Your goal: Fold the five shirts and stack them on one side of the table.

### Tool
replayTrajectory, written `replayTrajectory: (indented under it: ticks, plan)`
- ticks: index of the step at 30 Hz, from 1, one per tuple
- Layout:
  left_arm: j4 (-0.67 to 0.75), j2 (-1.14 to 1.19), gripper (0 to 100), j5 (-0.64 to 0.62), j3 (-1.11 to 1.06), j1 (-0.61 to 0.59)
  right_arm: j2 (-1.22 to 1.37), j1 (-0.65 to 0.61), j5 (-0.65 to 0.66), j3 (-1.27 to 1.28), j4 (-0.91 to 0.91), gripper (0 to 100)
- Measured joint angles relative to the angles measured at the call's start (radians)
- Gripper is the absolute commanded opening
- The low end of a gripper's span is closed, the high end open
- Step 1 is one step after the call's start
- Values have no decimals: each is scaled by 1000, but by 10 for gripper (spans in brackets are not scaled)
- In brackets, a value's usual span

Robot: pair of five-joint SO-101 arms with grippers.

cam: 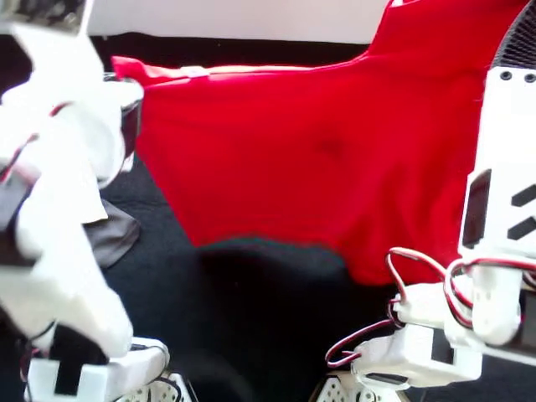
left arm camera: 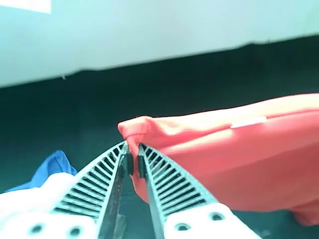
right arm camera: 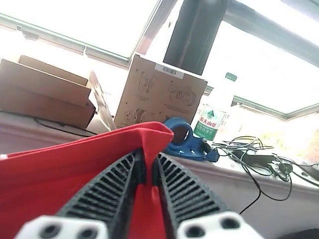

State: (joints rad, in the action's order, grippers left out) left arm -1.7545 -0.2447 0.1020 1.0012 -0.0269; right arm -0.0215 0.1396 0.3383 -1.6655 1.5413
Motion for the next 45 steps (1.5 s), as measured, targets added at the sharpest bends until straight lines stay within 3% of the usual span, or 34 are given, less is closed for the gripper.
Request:
replayTrajectory:
  ticks: [13, 22, 34, 45]
  plan:
    - [0, -193, 8, 0, -2, 0, -147, -26, 0, -2, -3, 6]
    - [0, -288, 8, -3, -269, 0, -180, -28, 0, -9, -75, 6]
    - [0, -526, 8, 0, -287, 0, -267, -28, 0, -9, -23, 6]
    - [0, -548, 8, 0, -350, 0, -290, -28, 0, 6, -23, 6]
